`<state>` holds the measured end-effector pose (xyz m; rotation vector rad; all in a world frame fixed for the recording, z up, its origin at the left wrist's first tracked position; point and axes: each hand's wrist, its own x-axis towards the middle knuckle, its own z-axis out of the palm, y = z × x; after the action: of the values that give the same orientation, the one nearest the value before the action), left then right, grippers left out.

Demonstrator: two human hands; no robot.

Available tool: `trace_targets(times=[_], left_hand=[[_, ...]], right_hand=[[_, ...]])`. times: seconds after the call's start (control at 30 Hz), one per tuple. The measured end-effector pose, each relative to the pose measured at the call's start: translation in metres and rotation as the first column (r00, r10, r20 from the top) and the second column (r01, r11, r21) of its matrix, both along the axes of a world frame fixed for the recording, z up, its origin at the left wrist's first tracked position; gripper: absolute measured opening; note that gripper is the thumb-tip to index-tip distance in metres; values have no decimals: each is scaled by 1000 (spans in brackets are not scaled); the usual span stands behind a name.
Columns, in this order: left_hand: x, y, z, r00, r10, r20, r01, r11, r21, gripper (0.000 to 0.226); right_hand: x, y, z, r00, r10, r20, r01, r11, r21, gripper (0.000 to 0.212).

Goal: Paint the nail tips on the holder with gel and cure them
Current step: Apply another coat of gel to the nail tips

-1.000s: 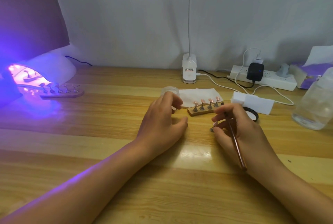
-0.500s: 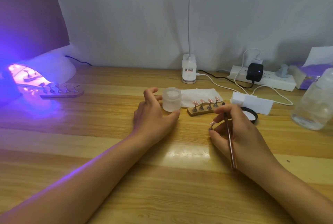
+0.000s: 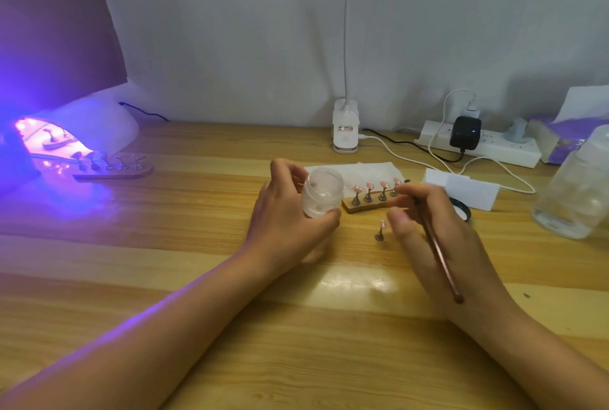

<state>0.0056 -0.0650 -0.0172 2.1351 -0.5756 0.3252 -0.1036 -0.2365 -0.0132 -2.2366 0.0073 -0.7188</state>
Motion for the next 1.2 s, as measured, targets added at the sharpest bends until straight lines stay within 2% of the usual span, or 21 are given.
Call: trace_targets(times=[0.07,0.17,0.3,0.4,0.6,0.77,1.2], left_hand=[[-6,-1,-1,993,-40,111,36,999,33,62],[-14,-3,1,974,-115,197,105,993,59,64],[-20,-4,3,941,-178,289,158,983,92,60],[-21,-4,2,921,-222,320,192,974,123,60],[-21,-4,1,908,-246,339,215,969,125,60],[-22,-4,0,898,-266,351,233,963,134,62],[-23,-4,2,888,-275,368,231,960,158,61]], right_hand=[[-2,2,3,995,-43,90,43,999,3,35],[-6,9,4,968,-12,251,8,1000,16,25],[-11,18,9,921,72,382,-2,984,-180,17],[-14,18,10,899,106,426,-20,979,-202,21],[-14,20,7,909,91,407,-32,988,-149,17],[-12,19,4,941,89,325,-18,976,-216,15],[-9,16,2,956,69,285,0,972,-235,9]])
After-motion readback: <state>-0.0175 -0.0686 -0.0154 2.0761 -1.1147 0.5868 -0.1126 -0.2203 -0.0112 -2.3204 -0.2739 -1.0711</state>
